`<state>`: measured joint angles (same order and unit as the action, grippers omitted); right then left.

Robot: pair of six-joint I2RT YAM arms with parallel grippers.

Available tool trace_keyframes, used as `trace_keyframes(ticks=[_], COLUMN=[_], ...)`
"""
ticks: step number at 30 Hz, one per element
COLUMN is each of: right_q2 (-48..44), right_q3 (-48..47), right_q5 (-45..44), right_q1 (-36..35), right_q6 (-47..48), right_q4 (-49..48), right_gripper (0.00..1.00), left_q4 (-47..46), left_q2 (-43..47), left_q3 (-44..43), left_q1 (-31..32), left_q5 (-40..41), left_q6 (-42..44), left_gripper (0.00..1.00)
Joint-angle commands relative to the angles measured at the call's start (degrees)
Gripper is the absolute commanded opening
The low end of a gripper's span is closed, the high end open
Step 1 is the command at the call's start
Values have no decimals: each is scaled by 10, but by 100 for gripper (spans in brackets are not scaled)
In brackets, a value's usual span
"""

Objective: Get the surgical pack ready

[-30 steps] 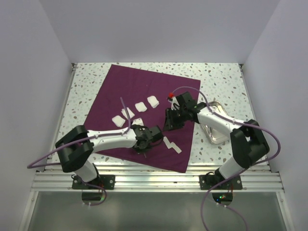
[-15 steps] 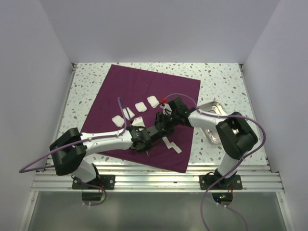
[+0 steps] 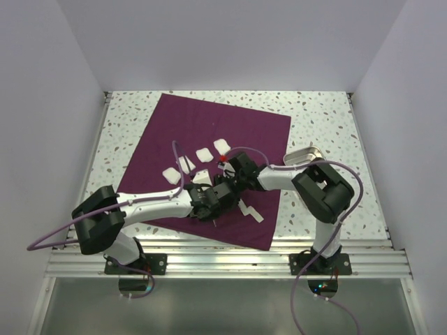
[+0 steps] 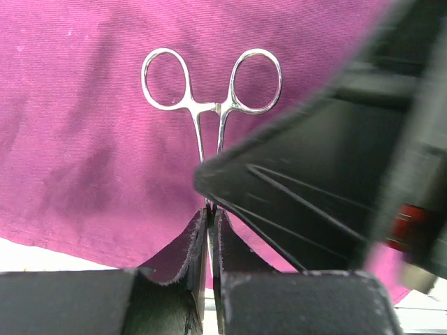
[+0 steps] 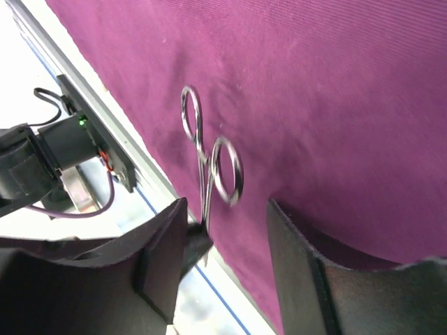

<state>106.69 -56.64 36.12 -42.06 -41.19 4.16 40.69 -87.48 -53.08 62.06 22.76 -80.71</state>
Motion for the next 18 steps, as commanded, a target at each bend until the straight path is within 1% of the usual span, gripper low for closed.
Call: trace_keyframes(ticks=[1,3,5,6,7,9,10,11,12,13,14,15,18], right_q2=[34,47,50,47,42,17,6,-11,-22,-39,-40,-59,-114], right_q3=[-23,-27,-25,-26,-29,-37,-58,-71,-80,-88,-92,-94,-85], right_q5=[24,33,40,27,15,-17,-34,-53,-70,-78,-78,-79,-89], right_q1=[-7,-11,-13,-13,-12,-13,-12,-10,-8,0,7,15,62], right_q6=[-34,-48,-53,-53,-43,-10,7,24,53,62,69,85,114], right_q4=[-59,-78,-94,-89,-77,-28,2,68,93,122,138,155,202], right_gripper=[51,40,24,5,0,0,0,0,0,0,0,0,0], left_q4=[-20,-20,-25,-28,-32,-38,-46,-57,-74,-82,-82,-81,-80], left_q2=[15,14,14,15,17,28,37,51,87,107,127,163,218], left_q3=[-5,-4,-2,-1,0,1,5,11,25,30,32,32,27], left_q1=[6,7,7,7,7,7,7,7,7,7,7,5,5], left_q5=[21,22,23,21,20,23,25,27,30,32,40,44,50], left_q6=[10,10,14,15,18,32,41,60,65,83,91,99,141], left_gripper=[0,0,0,0,0,0,12,22,30,49,53,55,60])
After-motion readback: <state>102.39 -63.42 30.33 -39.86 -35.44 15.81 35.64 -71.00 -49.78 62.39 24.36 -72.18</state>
